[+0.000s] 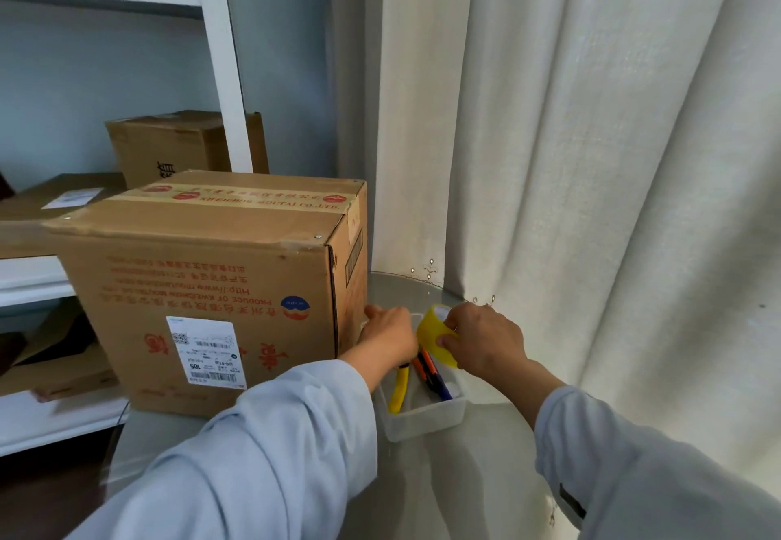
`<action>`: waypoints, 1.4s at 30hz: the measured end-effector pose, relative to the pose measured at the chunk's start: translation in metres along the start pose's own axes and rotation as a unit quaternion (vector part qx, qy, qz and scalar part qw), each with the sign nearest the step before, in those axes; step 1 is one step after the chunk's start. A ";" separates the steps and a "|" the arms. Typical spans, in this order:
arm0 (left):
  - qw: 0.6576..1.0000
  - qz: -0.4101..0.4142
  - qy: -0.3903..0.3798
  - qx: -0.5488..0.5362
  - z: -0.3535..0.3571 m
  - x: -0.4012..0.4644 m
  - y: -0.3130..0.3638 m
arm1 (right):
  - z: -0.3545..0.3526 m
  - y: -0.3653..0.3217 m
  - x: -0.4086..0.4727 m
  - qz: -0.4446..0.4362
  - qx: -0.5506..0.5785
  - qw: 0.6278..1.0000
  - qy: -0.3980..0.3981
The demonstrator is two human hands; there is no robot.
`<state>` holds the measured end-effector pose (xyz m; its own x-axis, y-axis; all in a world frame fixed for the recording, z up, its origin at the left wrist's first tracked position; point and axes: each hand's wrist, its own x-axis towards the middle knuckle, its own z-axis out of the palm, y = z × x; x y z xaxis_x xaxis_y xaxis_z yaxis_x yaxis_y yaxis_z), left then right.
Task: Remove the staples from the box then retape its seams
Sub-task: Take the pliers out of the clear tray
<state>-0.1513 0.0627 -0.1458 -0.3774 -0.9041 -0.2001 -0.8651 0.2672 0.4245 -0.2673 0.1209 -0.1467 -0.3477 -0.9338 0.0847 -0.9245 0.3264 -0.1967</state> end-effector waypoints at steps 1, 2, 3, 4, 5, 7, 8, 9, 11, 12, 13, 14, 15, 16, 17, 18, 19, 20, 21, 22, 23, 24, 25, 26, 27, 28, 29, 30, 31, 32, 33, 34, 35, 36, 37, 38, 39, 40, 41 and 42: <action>1.000 0.006 -0.005 -0.008 0.000 -0.001 0.000 | 0.000 -0.001 -0.001 -0.006 -0.007 1.000 -0.005; 1.000 0.011 -0.006 -0.024 -0.001 -0.002 0.001 | 0.001 -0.002 -0.001 -0.014 -0.011 1.000 -0.009; 0.999 0.014 -0.003 -0.039 -0.004 -0.005 0.002 | 0.001 -0.004 -0.003 -0.019 -0.007 1.000 -0.012; 0.999 0.021 0.003 -0.049 -0.007 -0.008 0.002 | 0.001 -0.004 -0.004 -0.023 0.004 1.000 -0.014; 0.998 0.030 0.012 -0.049 -0.009 -0.013 0.002 | 0.003 -0.005 -0.005 -0.024 0.018 0.999 -0.015; 0.997 0.058 0.043 0.000 -0.012 -0.023 0.001 | 0.009 -0.006 -0.006 -0.017 0.036 0.999 -0.008; 0.995 0.070 0.064 0.042 -0.014 -0.029 0.001 | 0.011 -0.007 -0.007 -0.017 0.038 0.999 0.000; 0.989 0.083 0.087 0.088 -0.017 -0.036 0.000 | 0.012 -0.008 -0.007 -0.016 0.038 0.999 0.008; 0.968 0.105 0.124 0.190 -0.024 -0.044 0.001 | 0.012 -0.009 -0.007 -0.017 0.046 0.998 0.028; 0.958 0.108 0.127 0.234 -0.028 -0.047 0.001 | 0.013 -0.012 -0.007 -0.020 0.054 0.998 0.033; 0.949 0.106 0.116 0.272 -0.032 -0.047 0.003 | 0.014 -0.014 -0.007 -0.023 0.060 0.998 0.027; 0.943 0.096 0.091 0.304 -0.034 -0.047 0.005 | 0.017 -0.016 -0.007 -0.030 0.061 0.998 0.008; 0.938 0.079 0.064 0.330 -0.034 -0.049 0.004 | 0.022 -0.020 -0.008 -0.039 0.057 0.997 -0.017; 0.933 0.063 0.042 0.352 -0.033 -0.050 0.005 | 0.027 -0.023 -0.009 -0.047 0.049 0.997 -0.039; 0.929 0.055 0.023 0.366 -0.032 -0.052 0.004 | 0.030 -0.025 -0.011 -0.049 0.037 0.997 -0.051; 0.926 0.054 0.011 0.373 -0.031 -0.055 0.004 | 0.032 -0.026 -0.013 -0.050 0.024 0.997 -0.054; 0.926 0.060 0.007 0.372 -0.029 -0.057 0.003 | 0.033 -0.026 -0.014 -0.048 0.006 0.997 -0.057; 0.927 0.066 0.006 0.368 -0.027 -0.059 0.003 | 0.036 -0.023 -0.015 -0.047 -0.013 0.997 -0.059; 0.927 0.068 0.003 0.368 -0.027 -0.063 0.002 | 0.038 -0.020 -0.016 -0.044 -0.028 0.996 -0.070; 0.928 0.065 0.000 0.367 -0.027 -0.066 0.001 | 0.041 -0.017 -0.017 -0.044 -0.038 0.994 -0.087; 0.929 0.060 -0.003 0.365 -0.028 -0.070 0.001 | 0.043 -0.014 -0.019 -0.044 -0.038 0.992 -0.110; 0.932 0.058 -0.001 0.358 -0.030 -0.072 0.001 | 0.046 -0.011 -0.020 -0.046 -0.026 0.990 -0.129; 0.935 0.060 0.007 0.349 -0.032 -0.073 0.000 | 0.047 -0.010 -0.020 -0.047 -0.005 0.988 -0.147; 0.937 0.067 0.021 0.343 -0.035 -0.074 0.000 | 0.048 -0.008 -0.019 -0.045 0.017 0.987 -0.156; 0.936 0.076 0.037 0.341 -0.039 -0.075 0.000 | 0.049 -0.007 -0.018 -0.037 0.028 0.986 -0.159; 0.933 0.084 0.055 0.344 -0.043 -0.075 0.000 | 0.050 -0.005 -0.016 -0.030 0.031 0.987 -0.153; 0.929 0.090 0.072 0.352 -0.047 -0.075 0.002 | 0.050 -0.002 -0.015 -0.024 0.028 0.989 -0.140; 0.923 0.094 0.080 0.364 -0.049 -0.074 0.004 | 0.052 0.001 -0.013 -0.022 0.021 0.992 -0.126; 0.918 0.095 0.077 0.378 -0.050 -0.074 0.008 | 0.053 0.004 -0.012 -0.016 0.015 0.993 -0.116; 0.912 0.095 0.065 0.393 -0.049 -0.074 0.010 | 0.053 0.006 -0.011 -0.011 0.008 0.994 -0.106; 0.908 0.090 0.048 0.406 -0.046 -0.074 0.011 | 0.052 0.008 -0.010 -0.001 0.003 0.995 -0.102; 0.907 0.083 0.030 0.413 -0.042 -0.074 0.011 | 0.051 0.010 -0.009 0.007 0.002 0.995 -0.096; 0.907 0.076 0.014 0.414 -0.037 -0.075 0.010 | 0.050 0.012 -0.007 0.017 0.003 0.995 -0.094; 0.909 0.067 -0.003 0.412 -0.031 -0.076 0.008 | 0.050 0.015 -0.004 0.021 0.007 0.996 -0.089; 0.912 0.059 -0.020 0.406 -0.026 -0.078 0.005 | 0.050 0.017 -0.001 0.024 0.012 0.996 -0.085; 0.916 0.052 -0.034 0.396 -0.021 -0.079 0.002 | 0.051 0.019 0.002 0.024 0.018 0.996 -0.082; 0.921 0.048 -0.044 0.385 -0.016 -0.080 0.000 | 0.052 0.020 0.004 0.023 0.021 0.996 -0.080; 0.926 0.048 -0.050 0.372 -0.010 -0.080 -0.003 | 0.053 0.020 0.006 0.021 0.023 0.997 -0.077; 0.931 0.049 -0.054 0.358 -0.005 -0.079 -0.006 | 0.055 0.020 0.008 0.022 0.026 0.997 -0.075; 0.938 0.047 -0.056 0.338 -0.001 -0.078 -0.008 | 0.056 0.020 0.011 0.020 0.028 0.997 -0.073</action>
<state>-0.1146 0.1306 -0.1326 -0.4623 -0.8352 -0.2978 -0.8235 0.5289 -0.2051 -0.2803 0.1091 -0.2045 -0.3547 -0.9326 -0.0665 -0.8983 0.3597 -0.2522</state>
